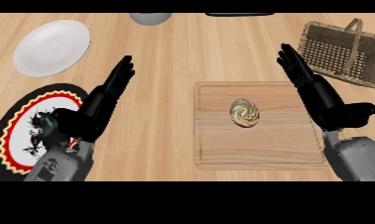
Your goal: Pick the cupcake from the cutting board and place it in the basket
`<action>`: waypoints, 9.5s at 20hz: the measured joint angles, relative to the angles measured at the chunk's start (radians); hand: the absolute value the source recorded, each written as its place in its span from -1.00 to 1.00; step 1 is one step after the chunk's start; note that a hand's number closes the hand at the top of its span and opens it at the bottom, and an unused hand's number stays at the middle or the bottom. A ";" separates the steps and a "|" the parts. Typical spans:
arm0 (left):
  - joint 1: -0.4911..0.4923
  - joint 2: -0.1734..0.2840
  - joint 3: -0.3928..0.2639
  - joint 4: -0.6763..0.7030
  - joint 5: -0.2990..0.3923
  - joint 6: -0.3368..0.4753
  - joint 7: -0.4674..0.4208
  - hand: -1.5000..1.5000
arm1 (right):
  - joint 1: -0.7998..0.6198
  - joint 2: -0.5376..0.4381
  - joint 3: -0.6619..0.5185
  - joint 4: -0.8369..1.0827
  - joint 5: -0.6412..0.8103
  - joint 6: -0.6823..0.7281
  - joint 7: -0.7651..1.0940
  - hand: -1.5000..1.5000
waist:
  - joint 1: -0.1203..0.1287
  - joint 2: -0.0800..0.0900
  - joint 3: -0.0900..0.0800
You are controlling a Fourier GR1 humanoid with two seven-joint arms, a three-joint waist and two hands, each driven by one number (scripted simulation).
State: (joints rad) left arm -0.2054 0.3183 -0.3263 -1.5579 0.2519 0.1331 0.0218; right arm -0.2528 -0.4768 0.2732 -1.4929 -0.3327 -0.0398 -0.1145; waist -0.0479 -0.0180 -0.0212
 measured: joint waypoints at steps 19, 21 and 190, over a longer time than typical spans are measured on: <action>-0.061 0.176 0.119 0.058 -0.152 0.023 -0.037 0.00 | -0.418 0.370 0.083 0.358 0.337 -0.898 0.227 -1.00 | 0.080 0.013 0.013; -0.056 0.186 0.129 0.059 -0.150 0.022 -0.035 0.00 | -0.452 0.315 0.109 0.440 0.398 -0.897 0.322 -1.00 | 0.071 0.006 0.009; -0.037 -0.002 0.374 0.034 -0.359 -0.200 -0.040 0.00 | -0.948 -0.734 -0.168 0.842 0.652 0.701 0.388 -1.00 | 0.079 0.026 0.021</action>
State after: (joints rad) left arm -0.2426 0.3165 0.0476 -1.5240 -0.1075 -0.0673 -0.0179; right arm -1.2011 -1.2105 0.1054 -0.6508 0.3197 0.6616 0.2737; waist 0.0311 0.0085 -0.0007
